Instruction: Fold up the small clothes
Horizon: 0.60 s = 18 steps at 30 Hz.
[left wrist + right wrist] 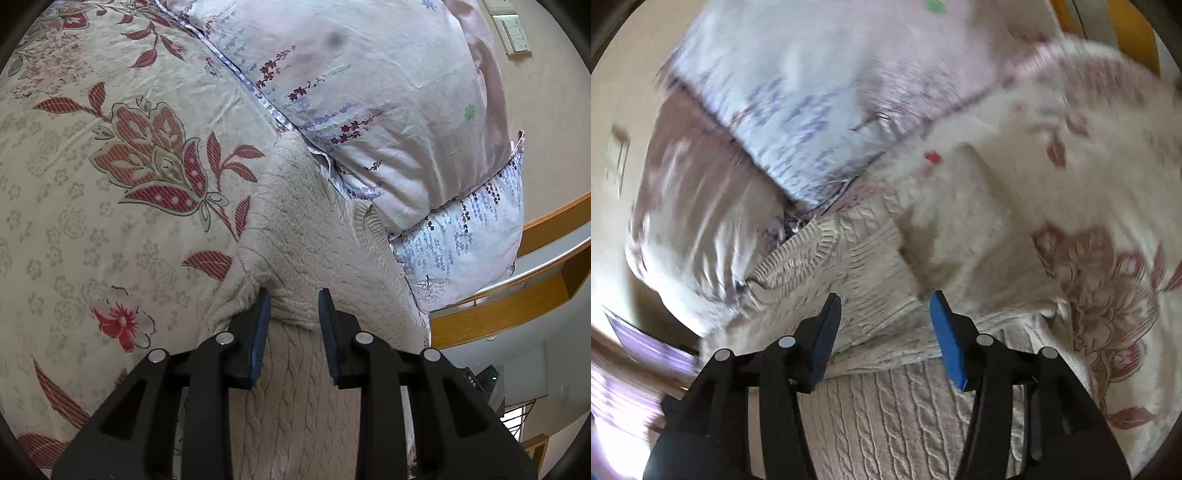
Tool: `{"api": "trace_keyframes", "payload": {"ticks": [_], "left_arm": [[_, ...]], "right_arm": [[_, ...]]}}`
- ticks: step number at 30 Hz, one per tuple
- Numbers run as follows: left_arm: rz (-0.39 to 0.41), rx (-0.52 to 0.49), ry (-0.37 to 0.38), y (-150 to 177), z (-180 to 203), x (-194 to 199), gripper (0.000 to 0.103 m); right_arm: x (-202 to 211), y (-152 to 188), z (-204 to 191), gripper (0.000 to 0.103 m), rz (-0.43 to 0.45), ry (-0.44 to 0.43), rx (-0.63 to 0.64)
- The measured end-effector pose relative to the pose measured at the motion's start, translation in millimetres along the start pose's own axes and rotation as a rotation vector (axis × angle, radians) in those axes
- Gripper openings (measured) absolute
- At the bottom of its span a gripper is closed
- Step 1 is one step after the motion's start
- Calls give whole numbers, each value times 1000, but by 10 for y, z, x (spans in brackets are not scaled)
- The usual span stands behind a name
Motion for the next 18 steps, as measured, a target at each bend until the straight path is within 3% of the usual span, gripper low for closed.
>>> {"api": "trace_keyframes", "payload": {"ticks": [3,5,8,9,10,11,18], "left_arm": [[1,-2,-1,0,-1,-3,28],[1,-2,-1,-1,0,-5,28],[1,-2,0,-1,2,-6,29],[1,-3,0,3,2,-7,30],[0,-4,2,2,4,-9,31],[0,-6,6,4,10,-9,34],[-18,-30,27,27,109,-2,52]], "right_arm": [[-54,2,97,51,-16,0,-39],[-89,-2,75,40,-15,-9,-30],[-211,-15,66,35,-38,-19,-37],[-243,-16,75,29,-44,-20,-39],[-284,-16,71,14,-46,-12,-28],[-311,-21,54,8,-49,-7,-13],[68,25,-231,7,68,-56,98]]}}
Point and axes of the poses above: each gripper's, at about its wrist camera, not at the fingertips, and x roughly against the way its jaws point, z to its right, y to its underside, the point moved 4 cm from there along -x, roughly the way its jaws point, and after that the axes turned 5 degrees about -y, right-handed, at the moved point
